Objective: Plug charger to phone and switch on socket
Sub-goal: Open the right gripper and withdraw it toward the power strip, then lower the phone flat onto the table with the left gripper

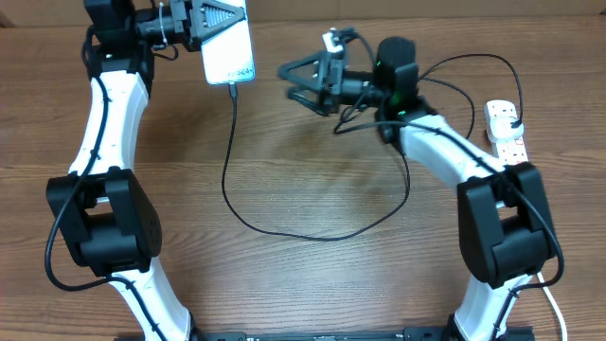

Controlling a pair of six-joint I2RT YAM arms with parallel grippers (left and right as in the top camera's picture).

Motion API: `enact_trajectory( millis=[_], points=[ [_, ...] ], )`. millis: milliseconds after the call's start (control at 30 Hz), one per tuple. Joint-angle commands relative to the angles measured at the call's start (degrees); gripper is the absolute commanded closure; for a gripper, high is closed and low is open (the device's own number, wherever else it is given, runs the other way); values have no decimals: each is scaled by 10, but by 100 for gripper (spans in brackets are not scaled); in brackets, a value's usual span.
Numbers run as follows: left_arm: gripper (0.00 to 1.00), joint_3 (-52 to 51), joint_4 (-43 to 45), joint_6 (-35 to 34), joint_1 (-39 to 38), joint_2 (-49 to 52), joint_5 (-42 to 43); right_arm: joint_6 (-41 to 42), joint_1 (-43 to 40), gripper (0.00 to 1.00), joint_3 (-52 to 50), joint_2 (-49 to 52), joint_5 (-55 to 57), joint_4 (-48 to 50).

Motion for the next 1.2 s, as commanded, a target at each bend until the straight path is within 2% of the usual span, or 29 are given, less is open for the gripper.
enact_trajectory(
  millis=[0,133,300,467,567,667,733,900,1167],
  points=[
    [96,7,2,15,1,-8,9,-111,-23,0,4,-15,76,-135],
    [96,7,2,33,1,-8,7,-203,-35,0,4,-19,169,-317],
    [96,7,-54,91,0,-8,7,-248,-37,0,4,-56,328,-462],
    [96,7,-239,248,-10,-7,-27,-252,-37,0,4,-117,450,-537],
    [96,7,-367,356,-20,-7,-89,-252,-36,0,4,-155,511,-570],
    [96,7,-476,450,-37,-7,-167,-252,-37,0,4,-183,519,-593],
    [96,7,-521,482,-52,-5,-215,-252,-37,0,4,-195,518,-601],
    [96,7,-570,495,-107,16,-316,-252,-37,0,4,-210,493,-612],
    [96,7,-551,473,-169,107,-334,-257,-36,0,4,-210,475,-613]
  ],
)
